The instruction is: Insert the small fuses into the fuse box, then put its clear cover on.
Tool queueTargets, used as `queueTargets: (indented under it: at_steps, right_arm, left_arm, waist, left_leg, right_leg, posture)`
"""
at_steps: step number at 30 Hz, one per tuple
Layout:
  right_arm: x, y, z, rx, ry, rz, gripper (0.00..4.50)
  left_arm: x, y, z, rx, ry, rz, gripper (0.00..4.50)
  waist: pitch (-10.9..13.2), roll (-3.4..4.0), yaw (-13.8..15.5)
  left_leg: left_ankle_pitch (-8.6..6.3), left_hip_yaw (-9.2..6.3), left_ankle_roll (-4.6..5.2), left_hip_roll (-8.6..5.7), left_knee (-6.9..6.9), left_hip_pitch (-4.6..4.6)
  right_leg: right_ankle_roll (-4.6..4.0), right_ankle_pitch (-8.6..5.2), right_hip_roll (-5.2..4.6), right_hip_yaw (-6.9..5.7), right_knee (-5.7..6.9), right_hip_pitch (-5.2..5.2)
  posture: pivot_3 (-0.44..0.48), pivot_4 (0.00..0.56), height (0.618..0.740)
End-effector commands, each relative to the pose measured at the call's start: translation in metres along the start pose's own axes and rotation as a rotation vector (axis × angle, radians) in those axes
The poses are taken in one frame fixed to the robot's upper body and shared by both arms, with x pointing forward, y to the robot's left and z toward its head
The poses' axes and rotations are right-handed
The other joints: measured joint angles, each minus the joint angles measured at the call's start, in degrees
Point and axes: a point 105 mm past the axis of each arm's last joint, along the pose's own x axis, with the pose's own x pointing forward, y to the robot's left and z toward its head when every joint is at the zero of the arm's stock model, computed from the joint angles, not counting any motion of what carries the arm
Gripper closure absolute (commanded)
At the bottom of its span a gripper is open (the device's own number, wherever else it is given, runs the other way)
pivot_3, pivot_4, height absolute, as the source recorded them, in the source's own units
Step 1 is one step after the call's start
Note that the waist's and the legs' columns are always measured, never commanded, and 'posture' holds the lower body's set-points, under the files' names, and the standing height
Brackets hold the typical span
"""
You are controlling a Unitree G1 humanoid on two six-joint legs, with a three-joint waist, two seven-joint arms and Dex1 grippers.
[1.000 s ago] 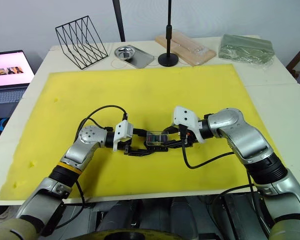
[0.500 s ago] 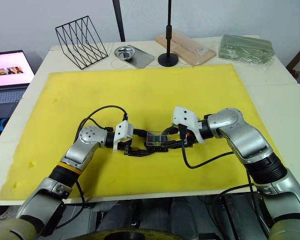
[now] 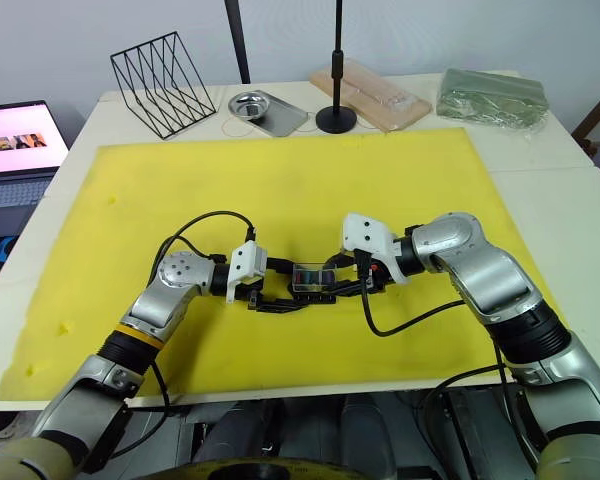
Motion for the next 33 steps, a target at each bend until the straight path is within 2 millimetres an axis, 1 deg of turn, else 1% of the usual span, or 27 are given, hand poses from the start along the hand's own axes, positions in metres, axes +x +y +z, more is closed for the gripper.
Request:
queueTargets:
  at_steps: [1, 3, 5, 6, 8, 9, 10, 11, 16, 19, 24, 27, 29, 31, 33]
  right_arm:
    - [0.001, -0.002, -0.004, 0.001, 0.027, 0.006, 2.71]
    - [0.001, -0.003, -0.003, 0.003, 0.021, 0.003, 2.71]
    - [0.000, -0.003, -0.002, -0.002, 0.018, 0.000, 1.97]
    - [0.000, -0.004, -0.002, -0.003, 0.017, 0.000, 1.69]
    - [0.000, -0.004, -0.001, -0.006, 0.015, -0.002, 0.94]
    - [0.000, -0.005, 0.000, -0.006, 0.013, -0.001, 0.64]
    - [0.000, -0.005, 0.000, -0.007, 0.012, -0.002, 0.23]
    - [0.000, -0.005, 0.000, -0.008, 0.011, -0.003, 0.03]
    - [0.000, -0.006, 0.003, -0.009, -0.003, -0.010, 0.03]
    - [-0.005, -0.007, 0.006, -0.007, -0.014, -0.024, 0.03]
    - [-0.029, 0.000, 0.027, 0.033, -0.089, -0.068, 0.03]
    - [-0.043, 0.004, 0.035, 0.038, -0.109, -0.102, 0.03]
    - [-0.050, 0.002, 0.048, 0.039, -0.177, -0.150, 0.03]
    - [-0.052, 0.000, 0.059, 0.012, -0.231, -0.185, 0.03]
    - [-0.048, 0.002, 0.066, -0.010, -0.279, -0.185, 0.46]
  left_arm:
    - [-0.004, 0.003, 0.002, 0.013, -0.008, 0.027, 1.70]
    - [-0.004, 0.004, 0.002, 0.013, -0.005, 0.027, 1.70]
    - [-0.005, 0.003, 0.001, 0.012, -0.001, 0.028, 1.70]
    - [-0.005, 0.003, 0.001, 0.011, 0.000, 0.028, 1.70]
    - [-0.005, 0.003, 0.000, 0.011, 0.001, 0.028, 1.70]
    - [-0.005, 0.003, 0.000, 0.011, 0.002, 0.028, 1.70]
    - [-0.005, 0.003, 0.000, 0.011, 0.002, 0.028, 1.70]
    - [-0.005, 0.003, 0.000, 0.012, 0.002, 0.029, 1.70]
    - [-0.005, 0.004, 0.000, 0.011, 0.003, 0.031, 1.70]
    - [-0.005, 0.004, 0.000, 0.010, 0.002, 0.035, 1.70]
    - [-0.007, 0.006, -0.001, 0.010, 0.000, 0.049, 1.70]
    - [-0.006, 0.006, -0.001, 0.009, 0.000, 0.051, 1.70]
    - [-0.006, 0.006, -0.002, 0.010, -0.001, 0.054, 1.70]
    - [-0.007, 0.008, -0.002, 0.010, -0.001, 0.059, 1.70]
    - [-0.007, 0.008, -0.002, 0.009, -0.001, 0.060, 1.70]
  waist:
    - [0.0, 0.00, 0.0]
    - [0.0, 0.00, 0.0]
    - [0.0, -0.01, 0.0]
    - [0.0, -0.01, 0.0]
    - [0.0, -0.01, 0.0]
    - [0.0, -0.01, 0.0]
    - [0.0, -0.01, 0.0]
    - [0.0, -0.01, 0.0]
    - [0.0, -0.01, 0.0]
    - [0.0, -0.01, 0.0]
    - [0.0, 0.00, 0.1]
    - [0.0, -0.01, 0.1]
    - [0.0, -0.01, 0.1]
    - [0.0, 0.00, 0.0]
    - [0.0, 0.00, 0.1]
  left_leg:
    - [0.00, 0.00, 0.00, 0.00, 0.00, 0.00]
    - [0.00, 0.00, 0.00, 0.00, 0.00, 0.00]
    - [0.00, 0.00, 0.00, 0.00, 0.00, 0.00]
    - [0.00, 0.00, 0.00, 0.00, 0.00, 0.00]
    - [0.00, 0.00, -0.01, 0.00, 0.01, 0.00]
    - [0.00, 0.00, -0.01, 0.00, 0.00, 0.00]
    - [0.00, 0.00, 0.00, 0.00, 0.00, 0.00]
    - [0.00, 0.00, -0.01, 0.00, 0.00, 0.00]
    - [0.01, 0.00, -0.01, 0.00, 0.00, 0.00]
    - [0.01, 0.00, -0.01, 0.00, 0.01, 0.00]
    - [0.00, -0.01, -0.01, 0.00, 0.00, -0.01]
    - [0.00, -0.01, 0.00, 0.00, 0.00, -0.01]
    - [0.00, -0.01, 0.00, 0.00, 0.00, -0.01]
    - [0.00, 0.00, 0.00, 0.01, 0.00, 0.01]
    - [0.00, 0.00, 0.00, 0.01, 0.00, 0.01]
  right_leg:
    - [0.00, 0.00, 0.00, 0.00, 0.00, 0.00]
    - [0.00, 0.00, 0.00, 0.00, 0.00, 0.00]
    - [0.00, 0.00, 0.00, 0.00, 0.00, 0.00]
    - [0.00, 0.00, 0.00, 0.00, 0.00, 0.00]
    - [0.00, 0.00, 0.00, 0.00, 0.01, 0.00]
    - [0.00, 0.00, 0.00, 0.00, 0.01, -0.01]
    - [0.00, 0.00, 0.00, 0.00, 0.01, -0.01]
    - [0.00, 0.00, 0.00, 0.00, 0.01, -0.01]
    - [0.00, 0.00, 0.00, 0.00, 0.01, -0.01]
    - [0.00, 0.00, 0.00, 0.00, 0.01, -0.01]
    - [0.00, 0.00, 0.00, 0.01, 0.01, -0.01]
    - [-0.01, 0.00, 0.00, 0.01, 0.01, -0.01]
    - [0.00, 0.00, 0.00, 0.01, 0.01, -0.01]
    - [0.00, 0.00, -0.01, 0.02, 0.02, 0.00]
    - [-0.01, 0.00, 0.00, 0.02, 0.03, 0.00]
  posture:
    - [0.000, 0.150, 0.740]
    - [0.000, 0.150, 0.740]
    - [0.000, 0.150, 0.740]
    - [0.000, 0.150, 0.740]
    - [0.000, 0.150, 0.740]
    - [0.000, 0.150, 0.740]
    - [0.000, 0.150, 0.740]
    - [0.000, 0.150, 0.740]
    - [0.000, 0.150, 0.740]
    - [0.000, 0.150, 0.740]
    - [0.000, 0.150, 0.740]
    - [0.000, 0.150, 0.740]
    - [0.000, 0.150, 0.740]
    - [0.000, 0.150, 0.740]
    - [0.000, 0.150, 0.740]
